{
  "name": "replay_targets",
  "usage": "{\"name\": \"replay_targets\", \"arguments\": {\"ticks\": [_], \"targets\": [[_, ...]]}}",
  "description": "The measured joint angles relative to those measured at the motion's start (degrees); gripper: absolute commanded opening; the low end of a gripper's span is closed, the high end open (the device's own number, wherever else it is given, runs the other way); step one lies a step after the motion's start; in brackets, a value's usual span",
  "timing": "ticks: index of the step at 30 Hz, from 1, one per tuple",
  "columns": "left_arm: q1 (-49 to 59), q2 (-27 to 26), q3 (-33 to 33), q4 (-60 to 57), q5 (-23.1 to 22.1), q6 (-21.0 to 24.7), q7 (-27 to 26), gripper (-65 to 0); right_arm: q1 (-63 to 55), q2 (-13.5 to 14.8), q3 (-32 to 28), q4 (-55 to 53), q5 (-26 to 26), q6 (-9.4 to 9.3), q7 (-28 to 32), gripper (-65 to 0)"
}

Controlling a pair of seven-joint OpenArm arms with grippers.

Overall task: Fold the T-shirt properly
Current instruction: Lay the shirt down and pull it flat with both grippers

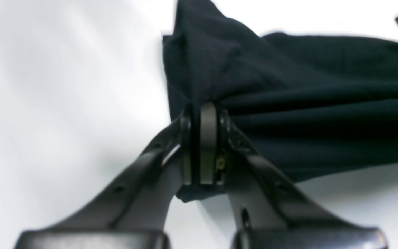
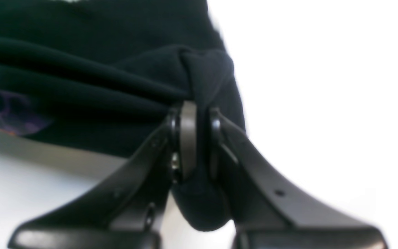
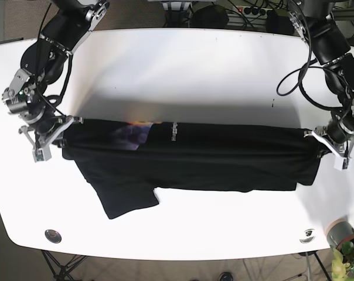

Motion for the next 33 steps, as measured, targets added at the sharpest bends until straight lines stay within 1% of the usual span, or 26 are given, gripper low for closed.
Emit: {"name": "replay_targets", "arguments": {"ticks": [4,6,9,12,13,16,19,21,24,26,27,29,30,31,33], "targets": [[3.93,0.02,-1.20,0.63,-0.57,-0.13,0.04,-65.0,-3.48,-2.32,3.23,-0.04,0.20,-0.04,-0.04,-62.6],[5.66,0.07,-2.29,0.70,-0.63,-0.15,0.04,-65.0,-4.90,-2.89,4.66,-0.04,1.53,0.02,-0.07,-62.6],[8.33,-0.02,-3.85,0.83,-0.90,-0.20,0.02,-65.0,-7.98,-2.75,5.99,0.00,6.49,0.07,-0.28,-62.6],[10.71,0.00,-4.68,0.85,-0.50,-0.22,0.07,-65.0,-11.45,-2.71,6.40,0.02,11.30,-0.79,-0.48,-62.6],[11.17,-0.02,-4.70,0.85,-0.57,-0.20,0.00,-65.0,-12.15,-2.67,6.45,0.00,12.39,-0.74,-0.48,-62.6],[12.72,-0.04,-4.79,0.87,0.17,-2.71,-0.07,-65.0,-14.62,-2.51,6.54,0.02,15.69,-0.90,-0.37,-62.5],[14.38,-0.09,-4.94,0.87,0.39,-4.94,-0.39,-65.0,-17.00,-2.45,6.54,0.04,17.09,-0.94,-0.26,-62.5],[15.34,-0.20,-4.94,0.90,0.46,-5.14,-0.35,-65.0,-18.38,-2.38,6.56,0.04,18.16,-1.03,-0.22,-62.5],[16.68,-0.52,-4.94,0.90,0.42,-5.22,-0.55,-65.0,-20.00,-2.38,6.58,0.04,18.45,-1.03,-0.11,-62.1],[17.59,-0.66,-4.87,0.90,0.44,-5.40,-0.63,-58.7,-21.11,-2.38,6.56,0.04,19.45,-1.05,0.17,-58.5],[17.92,-0.68,-4.87,0.90,0.44,-5.40,-0.61,-53.9,-21.59,-2.38,6.56,0.04,19.71,-1.03,0.20,-54.2],[18.80,-1.27,-4.55,0.90,0.55,-5.40,-0.59,-43.8,-22.91,-2.36,6.56,0.04,19.80,-1.05,0.22,-43.4],[19.23,-1.68,-4.46,0.90,0.61,-5.38,-0.61,-40.1,-23.71,-2.34,6.56,0.04,20.15,-1.05,0.22,-38.5],[19.43,-1.95,-4.46,0.90,0.63,-5.38,-0.59,-35.7,-24.30,-2.29,6.58,0.15,20.76,-1.07,0.22,-31.5],[19.85,-2.45,-4.87,0.90,0.96,-5.31,-0.59,-31.0,-26.05,-2.23,6.58,1.20,21.35,-1.07,0.46,-23.1]]}}
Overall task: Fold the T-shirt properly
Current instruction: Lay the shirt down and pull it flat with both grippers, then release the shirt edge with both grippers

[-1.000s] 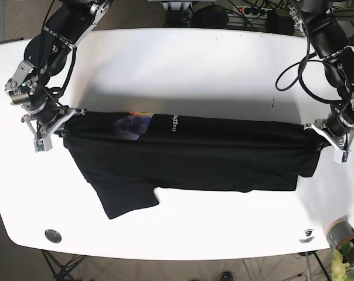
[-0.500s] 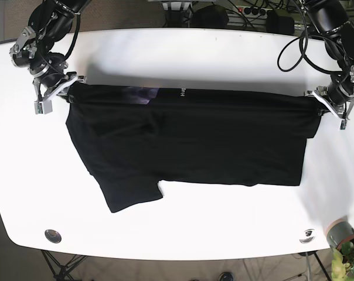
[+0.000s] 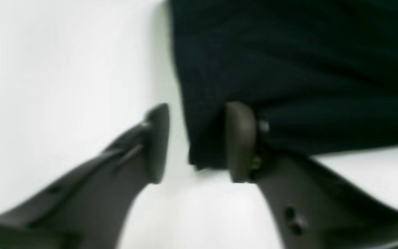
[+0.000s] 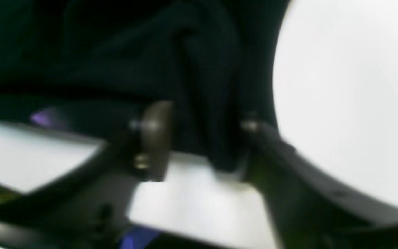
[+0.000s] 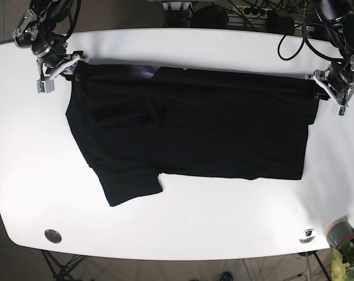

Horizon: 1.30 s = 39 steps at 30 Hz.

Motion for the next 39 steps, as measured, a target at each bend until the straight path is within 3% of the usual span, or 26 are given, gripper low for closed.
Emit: {"name": "replay_targets", "arguments": {"ticks": [2,8,14,19,24,29,32,35,39], "targets": [[0.31,-0.31,-0.17,0.00,0.13,0.17,0.00,-30.0,-1.88,0.00,0.07,2.03,0.09,0.04,0.11,-17.6],[1.31,-1.84,-0.42,0.92,-0.17,-0.31,0.07,-31.8,-5.38,-0.20,1.05,10.19,1.05,0.20,2.08,-21.2],[1.29,-1.75,-3.54,10.29,-0.20,-0.94,-0.17,-31.8,-3.65,0.04,0.94,10.27,-0.66,0.02,2.08,-20.6],[-0.74,1.64,-2.64,13.00,0.76,-1.14,0.24,-31.8,0.44,0.76,-1.68,10.25,-11.54,-0.17,2.25,-17.4],[-2.95,1.99,2.93,13.16,9.25,-1.18,-1.09,-31.8,1.86,0.20,-6.43,8.00,-17.22,0.15,2.78,-17.6],[-1.46,6.03,5.68,13.29,18.51,0.00,-10.25,-31.8,3.13,-0.55,-6.69,4.61,-19.50,0.04,2.99,-18.1],[-0.09,9.27,5.95,12.00,23.91,-0.35,-14.27,-31.9,3.08,-0.61,-6.58,2.75,-19.85,0.00,5.25,-25.0],[-0.37,10.43,5.95,8.31,27.21,-0.26,-17.14,-32.9,2.93,-0.66,-6.71,1.09,-19.80,0.02,5.77,-36.9],[-0.81,10.27,5.57,2.01,27.12,-0.02,-20.92,-42.8,3.04,-0.61,-6.75,-2.14,-19.80,0.22,6.43,-49.8]]}}
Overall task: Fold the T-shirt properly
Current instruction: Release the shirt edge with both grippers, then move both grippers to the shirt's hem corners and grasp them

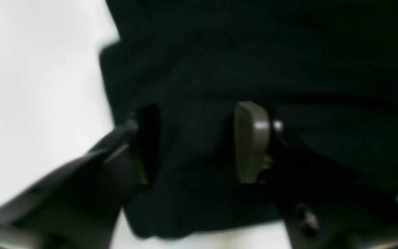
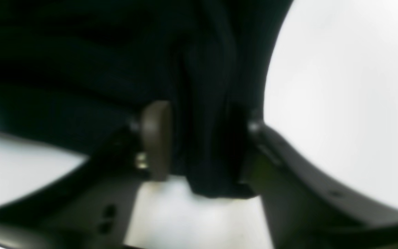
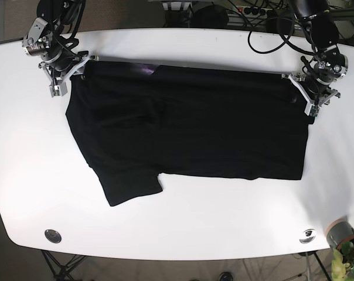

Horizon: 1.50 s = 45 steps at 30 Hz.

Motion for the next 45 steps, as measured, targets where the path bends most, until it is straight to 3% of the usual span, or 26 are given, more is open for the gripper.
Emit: {"name": "replay_targets", "arguments": {"ticks": [2,6,14,20,24,28,30,31,35,45], "targets": [[0.04,-0.20,-0.11,-1.40,-0.85,-0.33,-1.36,-47.6,0.04,-0.02,0.00,-1.05,0.20,0.00,-0.02,-55.0],[0.24,-0.22,-0.11,-2.27,-0.87,-0.52,-2.14,-51.2,0.02,0.00,0.00,-1.20,0.28,0.02,0.17,-59.5],[5.90,-0.20,-0.33,1.01,-1.01,-0.44,-2.29,-51.0,-1.95,0.00,0.02,-0.74,1.38,0.09,0.42,-59.8],[10.97,-0.07,-3.89,4.74,-0.74,-0.76,-1.60,-50.4,-5.86,0.26,-0.02,3.74,1.31,2.14,0.13,-59.0],[11.08,-0.07,-3.87,5.55,-0.15,-0.68,-0.57,-49.4,-7.08,0.31,0.07,5.95,1.18,1.95,-0.02,-47.1],[10.86,-0.07,-3.87,6.60,0.02,-0.42,2.10,-37.1,-7.04,0.33,0.26,6.45,1.01,1.36,-0.04,-27.0],[9.64,-0.02,-3.87,7.96,0.13,-0.24,5.84,-31.8,-6.88,0.31,0.83,6.51,1.05,1.38,-0.04,-22.0],[8.94,-0.02,-3.87,8.61,0.59,-0.24,7.56,-28.9,-6.71,0.31,1.14,6.64,1.03,1.53,-0.13,-20.9],[5.53,-0.07,-3.85,12.13,1.29,-0.26,11.91,-28.5,-5.40,0.50,1.95,9.09,0.09,1.51,-0.42,-22.0],[-2.97,0.00,-3.82,15.74,1.29,-0.50,12.98,-28.5,3.50,2.38,0.04,9.44,-0.24,1.27,-0.24,-22.0]]}}
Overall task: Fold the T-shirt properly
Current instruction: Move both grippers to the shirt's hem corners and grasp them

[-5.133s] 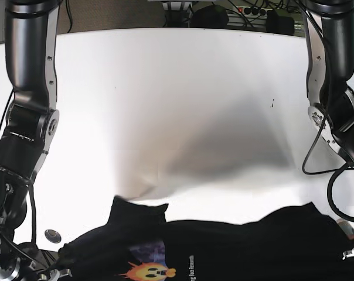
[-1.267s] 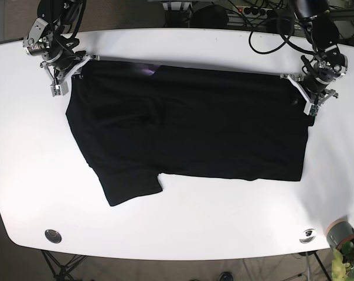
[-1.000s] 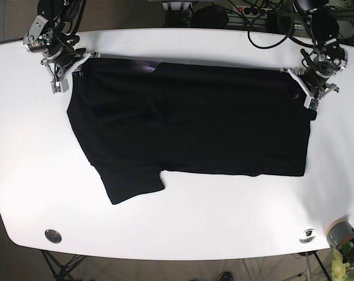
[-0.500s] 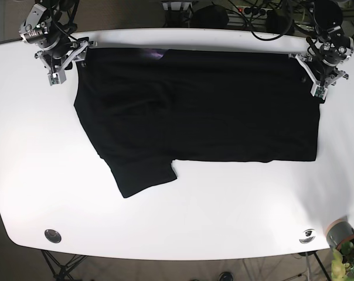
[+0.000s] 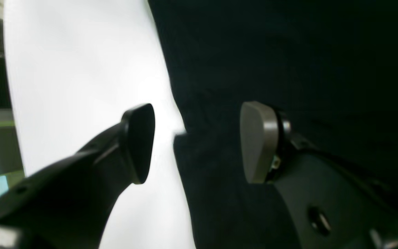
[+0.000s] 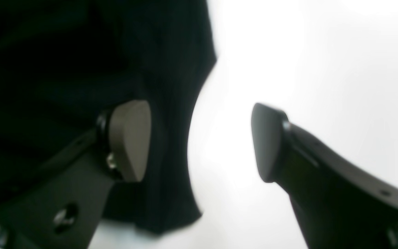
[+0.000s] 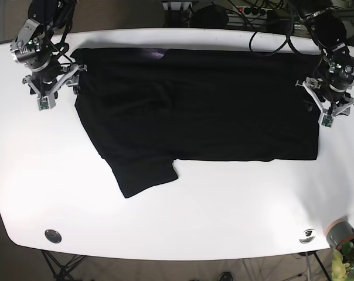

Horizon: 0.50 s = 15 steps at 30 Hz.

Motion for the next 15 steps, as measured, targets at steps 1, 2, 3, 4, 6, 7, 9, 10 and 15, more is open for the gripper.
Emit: {"name": "replay_targets", "arguments": {"ticks": [1,2,3,4,6,7,9,10,15], "targets": [[-1.20,0.00,0.00,0.00,0.04,0.00,-0.17,-28.5,0.94,0.17,-0.72,0.00,0.24,0.04,-0.07,-22.0],[-2.19,0.02,0.02,-0.02,0.11,0.09,-0.22,-28.5,1.68,0.44,-1.40,-0.02,0.26,0.04,0.00,-22.0],[-3.37,-0.02,0.02,-0.02,0.04,0.11,-0.24,-28.5,2.84,0.85,-2.47,-0.09,0.24,0.04,-0.11,-22.0],[-4.28,-0.09,0.11,-0.02,0.00,0.26,-0.44,-28.5,3.98,1.22,-3.39,-0.17,0.39,0.09,-0.11,-22.0],[-5.86,-0.07,0.11,-0.07,0.31,0.33,-0.39,-28.5,6.49,1.95,-5.14,-1.38,0.28,0.02,0.13,-22.0],[-6.69,-0.07,0.11,-0.37,0.28,0.35,-0.42,-28.5,7.93,2.23,-5.95,-2.34,0.24,0.02,0.02,-22.0],[-8.46,-0.04,0.09,-1.64,0.44,0.35,-0.37,-28.5,10.54,2.56,-7.58,-4.61,-0.48,-0.44,-0.24,-22.0],[-9.38,-0.04,0.15,-2.64,0.44,0.28,-0.33,-28.5,12.04,2.67,-8.52,-5.88,-1.53,-1.20,-0.26,-22.0],[-11.19,-0.07,0.24,-4.87,0.46,0.33,-0.39,-28.5,19.69,2.71,-12.83,-12.70,-5.25,-2.51,-0.35,-22.0]]}}
